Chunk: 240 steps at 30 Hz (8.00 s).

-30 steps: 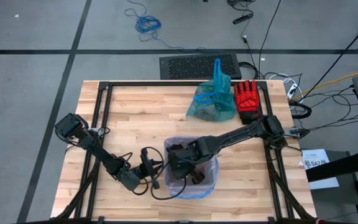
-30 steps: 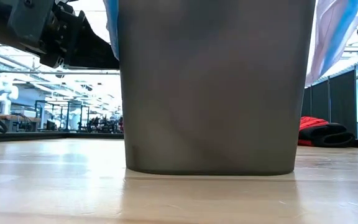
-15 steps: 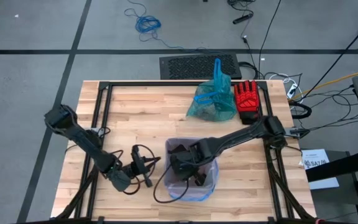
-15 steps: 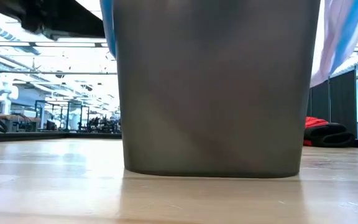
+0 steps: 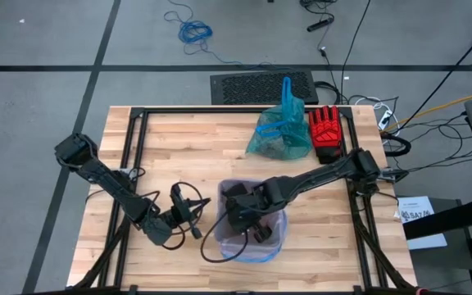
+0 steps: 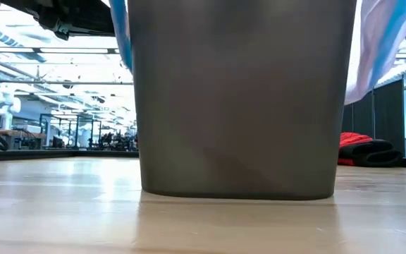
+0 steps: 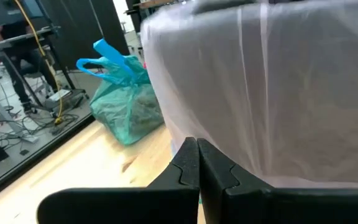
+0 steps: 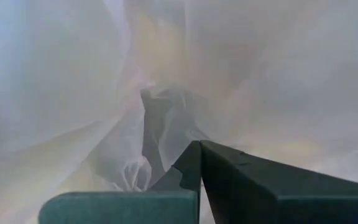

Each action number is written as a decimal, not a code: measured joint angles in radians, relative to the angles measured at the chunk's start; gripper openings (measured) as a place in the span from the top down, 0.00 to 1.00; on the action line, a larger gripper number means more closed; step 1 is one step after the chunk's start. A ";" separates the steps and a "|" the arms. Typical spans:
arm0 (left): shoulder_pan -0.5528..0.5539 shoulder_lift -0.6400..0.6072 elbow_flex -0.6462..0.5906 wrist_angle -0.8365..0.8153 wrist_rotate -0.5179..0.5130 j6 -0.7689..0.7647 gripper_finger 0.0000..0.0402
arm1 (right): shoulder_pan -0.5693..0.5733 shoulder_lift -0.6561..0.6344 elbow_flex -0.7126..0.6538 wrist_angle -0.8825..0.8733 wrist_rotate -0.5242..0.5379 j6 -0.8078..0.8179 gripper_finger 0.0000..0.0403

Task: Place trash/remove bag and relplace
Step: Insert the pink trash bag into the black trash bin, then return to Home Position

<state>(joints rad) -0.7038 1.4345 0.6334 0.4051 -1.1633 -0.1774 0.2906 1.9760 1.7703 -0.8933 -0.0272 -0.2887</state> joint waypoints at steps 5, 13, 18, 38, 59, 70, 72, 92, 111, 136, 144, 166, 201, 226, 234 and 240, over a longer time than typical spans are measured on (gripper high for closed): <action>0.005 0.000 0.000 -0.006 0.000 0.000 1.00 | -0.005 0.075 -0.002 -0.006 -0.021 -0.003 1.00; 0.004 0.000 0.000 -0.012 -0.028 0.002 1.00 | 0.002 0.085 -0.002 0.006 -0.052 -0.020 1.00; 0.004 0.000 0.000 -0.022 -0.031 0.000 1.00 | 0.002 0.036 -0.001 0.020 -0.045 -0.007 1.00; 0.011 0.001 -0.001 -0.028 -0.055 -0.027 1.00 | 0.005 -0.124 0.000 0.073 0.005 0.002 1.00; -0.040 -0.059 -0.002 -0.213 -0.132 -0.184 1.00 | 0.181 -0.571 -0.214 0.108 0.402 0.076 1.00; -0.109 -0.067 -0.002 -0.188 0.123 -0.321 1.00 | 0.352 -0.873 -0.938 0.556 0.583 0.536 1.00; -0.108 -0.052 -0.002 -0.170 0.129 -0.337 1.00 | 0.405 -0.902 -1.003 0.591 0.664 0.636 1.00; 0.068 0.035 -0.001 0.044 0.275 -0.179 1.00 | 0.265 -0.762 -1.271 1.257 0.638 0.514 1.00; 0.203 0.035 -0.002 -0.036 0.290 -0.116 1.00 | 0.033 -0.710 -1.272 1.288 0.525 0.372 1.00; 0.260 0.035 -0.002 -0.166 0.190 -0.103 1.00 | -0.086 -0.708 -1.272 1.292 0.350 0.376 1.00; 0.261 0.036 -0.002 -0.196 0.156 -0.103 1.00 | -0.102 -0.708 -1.272 1.292 0.361 0.345 1.00; 0.124 -0.377 -0.001 -0.584 0.246 -0.126 1.00 | -0.079 -1.082 -1.271 0.840 0.360 0.272 1.00; 0.703 -0.807 -0.587 0.074 0.928 0.223 1.00 | -0.622 -1.690 -1.493 0.943 -0.271 0.117 1.00; 0.428 -1.258 -0.620 -0.362 0.792 0.218 1.00 | -0.631 -1.902 -1.755 0.950 -0.288 0.232 1.00; 0.526 -1.258 -0.625 -0.342 0.752 0.237 1.00 | -0.631 -1.825 -1.757 0.932 -0.099 0.227 1.00; 0.559 -1.258 -0.625 -0.334 0.635 0.298 1.00 | -0.631 -1.826 -1.757 0.993 -0.090 0.192 1.00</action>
<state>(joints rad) -0.1449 0.1761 0.0080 0.0708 -0.5280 0.1205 -0.3405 0.1501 0.0135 0.1000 -0.1175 -0.0966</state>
